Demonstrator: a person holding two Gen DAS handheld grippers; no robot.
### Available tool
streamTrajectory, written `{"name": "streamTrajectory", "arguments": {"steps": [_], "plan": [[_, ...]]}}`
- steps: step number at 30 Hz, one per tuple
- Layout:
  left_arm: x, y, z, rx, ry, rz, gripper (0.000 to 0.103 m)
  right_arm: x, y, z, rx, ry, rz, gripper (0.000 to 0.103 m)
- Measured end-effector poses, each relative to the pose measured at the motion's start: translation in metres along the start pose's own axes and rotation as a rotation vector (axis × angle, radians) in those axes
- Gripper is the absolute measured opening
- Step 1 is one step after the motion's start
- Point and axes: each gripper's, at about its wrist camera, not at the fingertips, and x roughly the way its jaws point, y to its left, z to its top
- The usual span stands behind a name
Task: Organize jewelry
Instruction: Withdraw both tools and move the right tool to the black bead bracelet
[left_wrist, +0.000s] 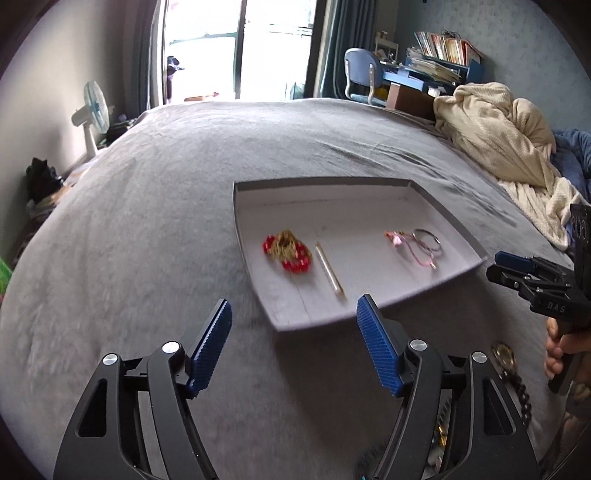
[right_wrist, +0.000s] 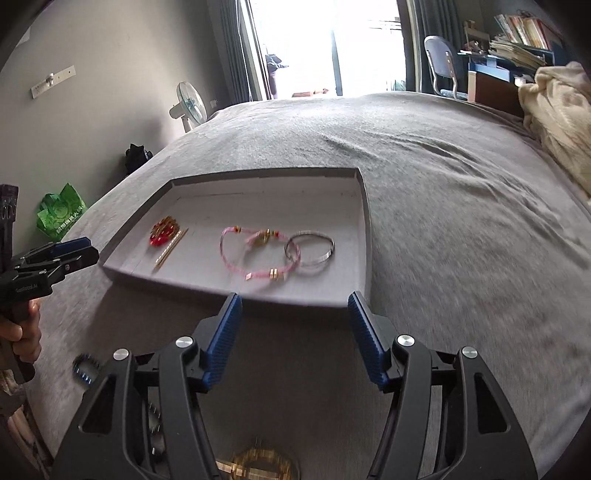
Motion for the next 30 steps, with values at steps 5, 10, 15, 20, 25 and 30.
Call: {"name": "streamTrajectory", "arguments": {"steps": [5,10,15,20,25,30], "plan": [[-0.015,-0.009,-0.024,-0.015,-0.002,-0.02,0.072,-0.019,-0.001,-0.023,0.026,-0.008,-0.001,0.06],[-0.023,-0.02,-0.044,-0.002,0.007,-0.038,0.072,-0.033,-0.002,-0.047,0.063,-0.006,0.004,0.061],[-0.025,-0.025,-0.061,-0.001,0.025,-0.04,0.072,-0.046,-0.003,-0.067,0.1,-0.019,0.007,0.062],[-0.024,-0.027,-0.077,-0.002,0.043,-0.034,0.072,-0.055,-0.006,-0.079,0.137,-0.041,0.003,0.066],[-0.026,-0.029,-0.092,0.011,0.038,-0.025,0.072,-0.065,-0.009,-0.093,0.181,-0.062,0.005,0.066],[-0.025,-0.035,-0.094,0.036,0.034,-0.028,0.072,-0.07,0.002,-0.106,0.173,-0.047,0.024,0.066]]}}
